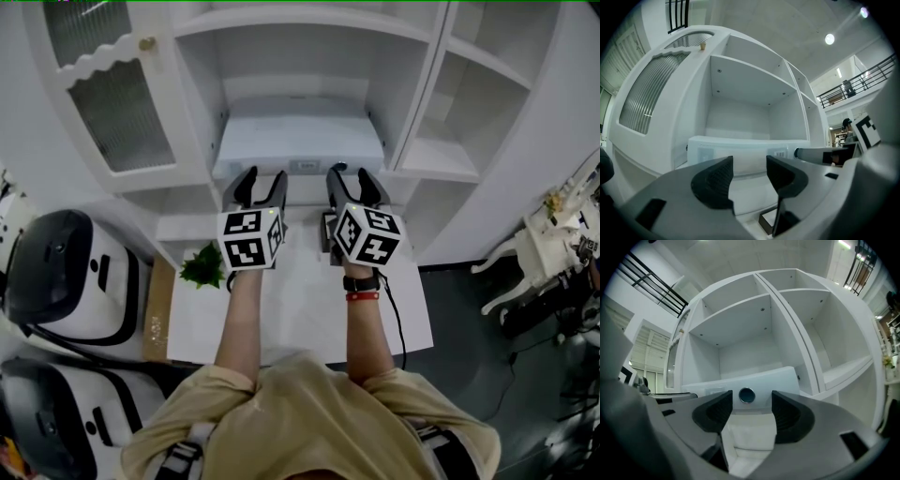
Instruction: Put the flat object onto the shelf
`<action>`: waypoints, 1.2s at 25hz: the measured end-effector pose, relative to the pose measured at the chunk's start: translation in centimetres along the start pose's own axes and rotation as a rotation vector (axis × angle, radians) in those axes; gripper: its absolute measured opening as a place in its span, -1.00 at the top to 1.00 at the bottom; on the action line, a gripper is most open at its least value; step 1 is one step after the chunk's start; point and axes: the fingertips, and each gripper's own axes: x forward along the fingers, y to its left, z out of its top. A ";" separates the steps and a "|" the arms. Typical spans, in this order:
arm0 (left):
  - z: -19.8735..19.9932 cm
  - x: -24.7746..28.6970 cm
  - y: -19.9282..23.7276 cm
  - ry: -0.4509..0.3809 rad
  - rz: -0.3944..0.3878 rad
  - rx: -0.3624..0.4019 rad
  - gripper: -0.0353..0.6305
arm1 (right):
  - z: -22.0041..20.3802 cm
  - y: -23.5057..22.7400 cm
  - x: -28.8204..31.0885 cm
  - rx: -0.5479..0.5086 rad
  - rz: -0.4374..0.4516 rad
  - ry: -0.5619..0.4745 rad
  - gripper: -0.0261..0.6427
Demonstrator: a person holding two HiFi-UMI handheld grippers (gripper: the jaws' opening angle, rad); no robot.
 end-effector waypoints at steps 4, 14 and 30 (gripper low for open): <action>0.0 1.1 0.4 0.009 0.000 0.004 0.18 | 0.0 -0.3 1.0 0.006 0.001 0.003 0.13; 0.5 2.1 0.5 -0.021 0.014 0.017 0.21 | 0.4 -0.7 2.2 -0.079 -0.039 -0.006 0.13; -0.6 -0.6 0.0 -0.025 -0.010 -0.026 0.21 | -0.2 -1.1 -0.8 -0.027 0.027 -0.026 0.13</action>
